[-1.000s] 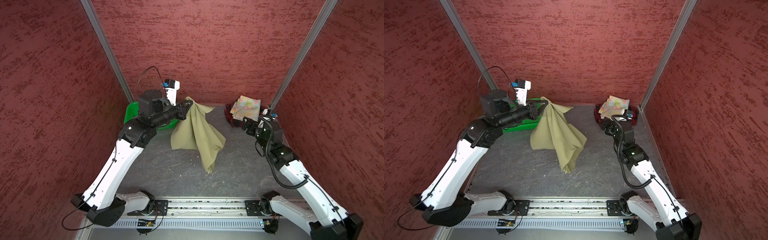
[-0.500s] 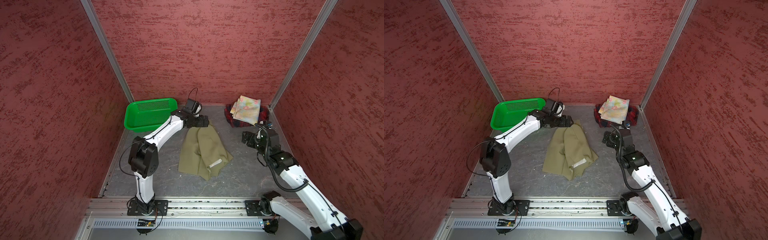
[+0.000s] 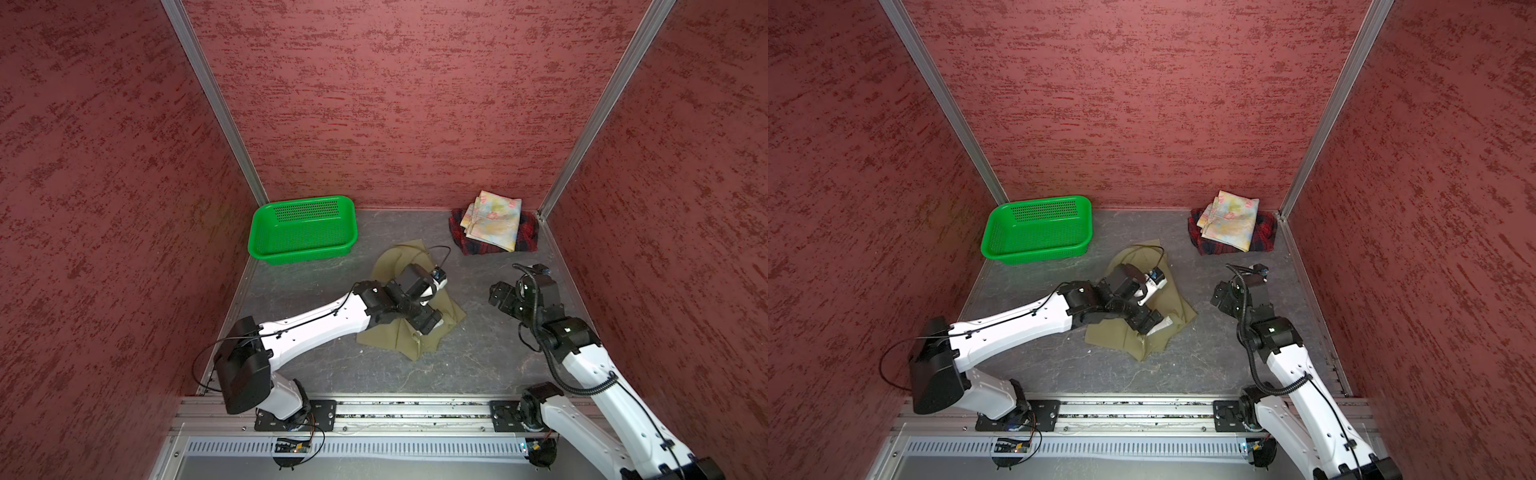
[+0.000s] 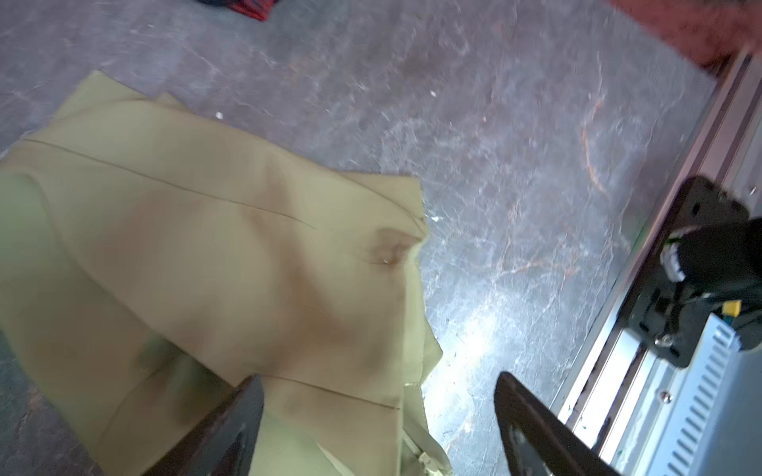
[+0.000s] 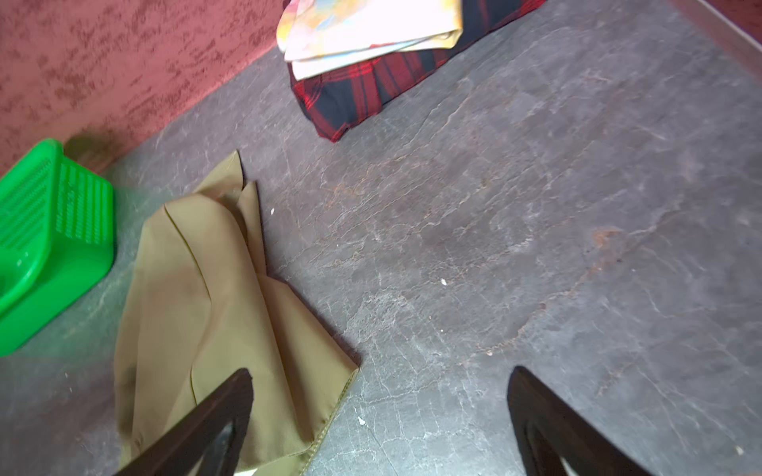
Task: Fold and stack the skirts
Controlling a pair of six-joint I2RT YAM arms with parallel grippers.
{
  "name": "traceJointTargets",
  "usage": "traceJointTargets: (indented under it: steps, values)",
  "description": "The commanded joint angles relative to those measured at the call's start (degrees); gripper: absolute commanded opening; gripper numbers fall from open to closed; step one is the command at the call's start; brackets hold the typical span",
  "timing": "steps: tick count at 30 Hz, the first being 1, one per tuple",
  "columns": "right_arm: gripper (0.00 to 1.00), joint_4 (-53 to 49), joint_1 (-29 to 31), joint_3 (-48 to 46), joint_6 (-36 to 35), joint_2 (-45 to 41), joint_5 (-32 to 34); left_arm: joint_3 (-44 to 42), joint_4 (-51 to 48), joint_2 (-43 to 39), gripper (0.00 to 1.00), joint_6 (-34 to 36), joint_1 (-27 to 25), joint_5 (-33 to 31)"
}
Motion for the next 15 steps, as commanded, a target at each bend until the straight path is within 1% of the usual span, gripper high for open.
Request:
traceJointTargets:
  steps: [1,4,7,8,9,10,11,14,15]
  values:
    - [0.97,-3.1,-1.8,-1.3,2.5,-2.9,-1.8,3.3,0.7,5.3,0.87,4.4,-2.6,-7.7]
    - [0.97,-4.4,-2.5,-2.2,2.8,-4.8,-2.1,7.2,-0.1,10.9,0.84,6.0,-3.9,-10.5]
    - [0.97,-5.3,-2.5,-2.1,3.5,-6.7,-1.9,10.4,-1.3,16.7,0.71,7.3,-4.5,-14.5]
    - [0.97,-5.5,-2.5,-1.8,3.7,-7.3,-1.3,11.1,-1.4,18.5,0.65,7.9,-4.5,-16.5]
    - [0.97,-5.6,-2.5,-1.6,3.5,-7.5,-0.8,11.4,-0.8,19.6,0.61,8.6,-4.5,-17.6]
    - [0.97,-5.6,-2.5,-1.3,3.2,-7.6,-0.5,11.7,0.4,20.7,0.52,9.2,-4.5,-19.2]
    - [0.97,-5.5,-2.5,-1.1,3.0,-7.6,-0.3,12.1,1.6,21.5,0.37,9.7,-4.2,-20.6]
    - [0.97,-4.5,-2.5,-1.1,2.2,-7.0,-0.6,15.0,3.7,22.0,0.00,10.3,-2.9,-21.9]
    - [0.97,-4.0,-2.5,-1.3,1.9,-6.8,-0.9,16.0,4.4,21.7,0.00,10.5,-2.6,-22.3]
